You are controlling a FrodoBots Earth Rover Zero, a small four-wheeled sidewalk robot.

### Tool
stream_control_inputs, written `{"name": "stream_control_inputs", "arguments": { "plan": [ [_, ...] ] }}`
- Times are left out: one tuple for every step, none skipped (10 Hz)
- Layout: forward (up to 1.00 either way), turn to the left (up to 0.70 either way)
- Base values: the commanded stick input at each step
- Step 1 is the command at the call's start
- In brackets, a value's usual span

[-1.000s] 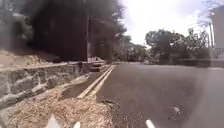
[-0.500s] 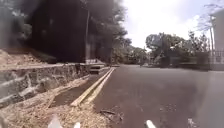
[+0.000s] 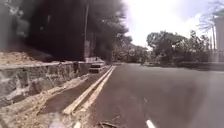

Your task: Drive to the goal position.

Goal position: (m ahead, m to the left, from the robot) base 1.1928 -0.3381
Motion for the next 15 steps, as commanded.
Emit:
{"name": "stream_control_inputs", "arguments": {
  "plan": [
    [0.50, 0.00],
    [0.50, 0.00],
    [0.50, 0.00],
    [0.50, 0.00],
    [0.50, 0.00],
    [0.50, 0.00],
    [0.50, -0.25],
    [0.50, -0.25],
    [0.50, -0.25],
    [0.50, -0.25],
    [0.50, -0.25],
    [0.50, -0.25],
    [0.50, -0.25],
    [0.50, -0.25],
    [0.50, -0.25]
  ]
}}
